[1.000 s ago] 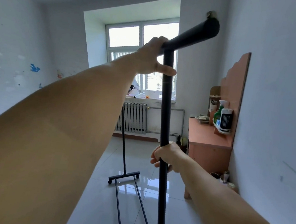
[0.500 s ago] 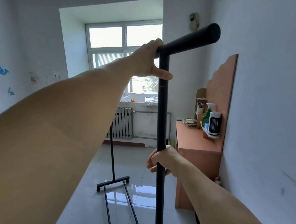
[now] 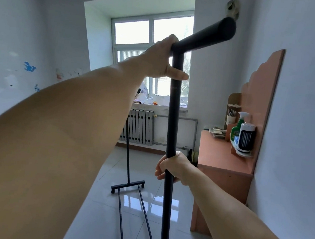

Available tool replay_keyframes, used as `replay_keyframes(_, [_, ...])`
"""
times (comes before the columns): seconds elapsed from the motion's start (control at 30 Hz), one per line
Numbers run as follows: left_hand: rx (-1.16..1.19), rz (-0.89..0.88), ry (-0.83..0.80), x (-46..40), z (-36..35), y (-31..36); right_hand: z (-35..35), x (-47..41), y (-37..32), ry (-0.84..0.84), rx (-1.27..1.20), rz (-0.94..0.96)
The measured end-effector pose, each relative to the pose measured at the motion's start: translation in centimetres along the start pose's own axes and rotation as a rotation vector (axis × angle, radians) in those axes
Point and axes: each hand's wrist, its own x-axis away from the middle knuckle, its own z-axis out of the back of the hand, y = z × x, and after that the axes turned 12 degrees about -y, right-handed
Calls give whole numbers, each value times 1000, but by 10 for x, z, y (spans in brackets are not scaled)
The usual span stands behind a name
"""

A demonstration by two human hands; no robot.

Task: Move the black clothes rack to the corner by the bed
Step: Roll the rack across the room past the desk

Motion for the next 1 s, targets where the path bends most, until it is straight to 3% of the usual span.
replay_keyframes(0.77, [-125,93,26,12,-14,94,33,70,34,-22,9,40])
replay_keyframes(0.9, [-119,107,48,21,-12,97,20,69,39,167,-2,105])
replay_keyframes(1.0, [-105,100,56,22,-14,92,6,60,45,318,-164,215])
